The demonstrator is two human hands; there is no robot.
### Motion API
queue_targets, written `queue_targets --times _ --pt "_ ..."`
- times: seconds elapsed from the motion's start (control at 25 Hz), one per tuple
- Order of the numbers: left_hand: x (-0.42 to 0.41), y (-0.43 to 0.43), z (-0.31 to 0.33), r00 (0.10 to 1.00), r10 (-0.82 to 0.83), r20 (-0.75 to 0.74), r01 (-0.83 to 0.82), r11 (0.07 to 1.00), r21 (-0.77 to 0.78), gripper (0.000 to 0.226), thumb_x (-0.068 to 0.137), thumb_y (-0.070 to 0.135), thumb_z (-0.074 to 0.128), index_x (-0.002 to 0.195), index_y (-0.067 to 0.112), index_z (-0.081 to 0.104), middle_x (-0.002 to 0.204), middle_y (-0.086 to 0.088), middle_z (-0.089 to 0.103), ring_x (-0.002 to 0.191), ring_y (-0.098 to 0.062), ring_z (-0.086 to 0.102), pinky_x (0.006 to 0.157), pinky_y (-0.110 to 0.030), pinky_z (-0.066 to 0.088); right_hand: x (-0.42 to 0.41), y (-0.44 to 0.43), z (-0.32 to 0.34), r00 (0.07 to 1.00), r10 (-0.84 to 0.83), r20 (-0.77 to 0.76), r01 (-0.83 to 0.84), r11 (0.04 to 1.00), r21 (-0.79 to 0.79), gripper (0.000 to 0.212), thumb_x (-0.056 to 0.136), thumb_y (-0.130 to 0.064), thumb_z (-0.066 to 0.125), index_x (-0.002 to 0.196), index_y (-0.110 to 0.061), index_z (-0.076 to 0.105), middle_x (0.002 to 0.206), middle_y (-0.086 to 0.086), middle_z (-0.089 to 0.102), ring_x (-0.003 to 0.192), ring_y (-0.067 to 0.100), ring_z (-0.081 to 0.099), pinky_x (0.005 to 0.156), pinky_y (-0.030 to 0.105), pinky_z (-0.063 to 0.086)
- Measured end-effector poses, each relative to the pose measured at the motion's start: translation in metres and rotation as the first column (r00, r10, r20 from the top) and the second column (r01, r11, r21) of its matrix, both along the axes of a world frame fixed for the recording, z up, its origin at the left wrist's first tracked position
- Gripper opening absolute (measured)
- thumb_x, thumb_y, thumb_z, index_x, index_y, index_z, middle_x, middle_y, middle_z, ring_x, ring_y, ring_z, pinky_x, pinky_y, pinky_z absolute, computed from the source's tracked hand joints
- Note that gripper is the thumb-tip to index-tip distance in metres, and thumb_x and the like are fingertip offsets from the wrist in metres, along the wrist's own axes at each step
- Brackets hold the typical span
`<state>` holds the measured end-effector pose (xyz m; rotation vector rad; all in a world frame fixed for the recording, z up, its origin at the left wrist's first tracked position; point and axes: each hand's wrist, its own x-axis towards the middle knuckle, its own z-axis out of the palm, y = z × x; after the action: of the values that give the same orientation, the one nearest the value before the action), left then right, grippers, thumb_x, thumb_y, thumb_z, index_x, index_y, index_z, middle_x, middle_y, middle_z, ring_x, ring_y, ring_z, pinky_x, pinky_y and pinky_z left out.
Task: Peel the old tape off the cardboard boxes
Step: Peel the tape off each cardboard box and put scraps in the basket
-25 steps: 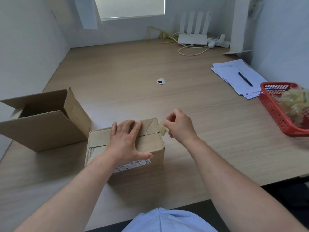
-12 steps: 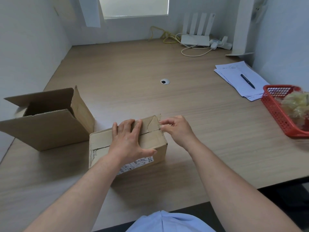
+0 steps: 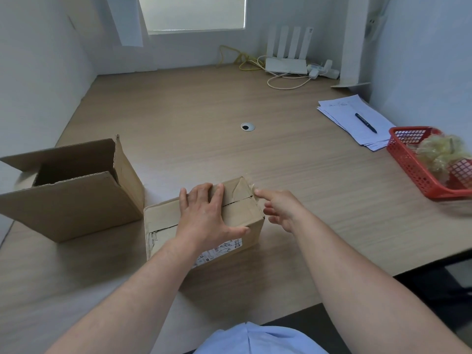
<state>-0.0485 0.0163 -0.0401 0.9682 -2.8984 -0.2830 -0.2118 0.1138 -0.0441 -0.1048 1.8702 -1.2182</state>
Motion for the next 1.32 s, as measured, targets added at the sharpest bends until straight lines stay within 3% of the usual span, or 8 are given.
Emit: queue_targets --times 0.12,0.24,0.56,0.68,0.76,0.92,1.08,1.32 --pt "0.001 -0.003 0.000 1.000 -0.020 -0.005 0.020 1.000 0.001 0.118 0.054 0.089 0.044 0.148 0.024 0.015 0.150 -0.005 0.019 0.142 -0.025 0.007 0.116 -0.050 -0.011 0.002 0.005 -0.005 0.981 0.000 0.194 0.012 0.998 -0.064 0.023 0.085 -0.036 0.066 0.077 -0.015 0.060 0.064 -0.004 0.052 0.049 0.006 0.043 0.045 0.019 0.032" --pt "0.001 -0.002 0.001 1.000 -0.017 0.002 0.017 1.000 -0.005 0.117 0.055 0.088 0.046 0.149 0.025 0.016 0.151 -0.006 0.019 0.142 -0.024 0.007 0.116 -0.050 -0.010 0.001 0.005 -0.006 0.968 -0.120 0.219 0.161 0.971 -0.179 0.018 0.085 -0.019 0.066 0.070 -0.012 0.059 0.049 -0.005 0.049 0.039 0.004 0.039 0.036 0.016 0.031" --pt "-0.059 0.038 0.007 1.000 0.002 -0.019 -0.002 1.000 -0.003 0.115 0.058 0.087 0.050 0.148 0.026 0.015 0.150 -0.005 0.018 0.141 -0.022 0.006 0.116 -0.048 -0.010 -0.044 0.036 0.009 0.927 -0.322 0.195 0.373 0.853 -0.364 0.020 0.083 -0.004 0.064 0.066 -0.009 0.055 0.053 0.000 0.048 0.038 0.006 0.040 0.036 0.018 0.032" --pt "-0.105 0.071 0.005 1.000 -0.029 -0.004 0.029 1.000 0.004 0.116 0.056 0.089 0.047 0.149 0.026 0.014 0.151 -0.005 0.016 0.141 -0.022 0.004 0.116 -0.048 -0.012 -0.105 0.075 0.025 0.830 -0.465 0.308 0.557 0.695 -0.454 0.018 0.088 -0.008 0.060 0.070 -0.010 0.057 0.049 -0.003 0.048 0.037 0.005 0.041 0.036 0.016 0.032" --pt "-0.130 0.085 0.005 1.000 -0.011 0.006 0.011 1.000 0.000 0.117 0.055 0.090 0.045 0.149 0.027 0.013 0.152 -0.004 0.016 0.142 -0.023 0.004 0.116 -0.048 -0.012 -0.151 0.099 0.040 0.845 -0.515 0.145 0.511 0.697 -0.503 0.018 0.091 -0.012 0.057 0.073 -0.013 0.055 0.053 -0.002 0.050 0.042 0.005 0.044 0.039 0.017 0.034" --pt "-0.207 0.131 0.008 0.997 -0.078 -0.002 0.078 0.997 0.011 0.116 0.057 0.088 0.050 0.149 0.027 0.015 0.151 -0.004 0.017 0.142 -0.022 0.005 0.116 -0.047 -0.012 -0.226 0.152 0.048 0.877 -0.425 -0.224 0.314 0.860 -0.401 0.017 0.092 -0.014 0.050 0.077 -0.019 0.055 0.069 -0.002 0.052 0.062 0.010 0.048 0.051 0.023 0.040" --pt "-0.275 0.176 0.006 0.987 -0.161 -0.014 0.161 0.987 0.001 0.117 0.055 0.089 0.048 0.149 0.027 0.016 0.149 -0.003 0.018 0.141 -0.020 0.006 0.115 -0.045 -0.014 -0.274 0.193 0.042 0.875 -0.354 -0.330 0.228 0.903 -0.364 0.014 0.090 -0.012 0.056 0.078 -0.020 0.058 0.076 -0.002 0.057 0.069 0.011 0.054 0.055 0.026 0.047" --pt "-0.348 0.205 0.007 0.981 -0.194 -0.009 0.194 0.981 0.002 0.115 0.057 0.087 0.050 0.149 0.026 0.017 0.148 -0.003 0.020 0.141 -0.020 0.008 0.116 -0.046 -0.011 -0.350 0.232 0.042 0.804 -0.415 -0.427 0.296 0.901 -0.317 0.008 0.082 -0.013 0.064 0.081 -0.008 0.058 0.064 0.004 0.061 0.055 0.015 0.057 0.060 0.033 0.054"
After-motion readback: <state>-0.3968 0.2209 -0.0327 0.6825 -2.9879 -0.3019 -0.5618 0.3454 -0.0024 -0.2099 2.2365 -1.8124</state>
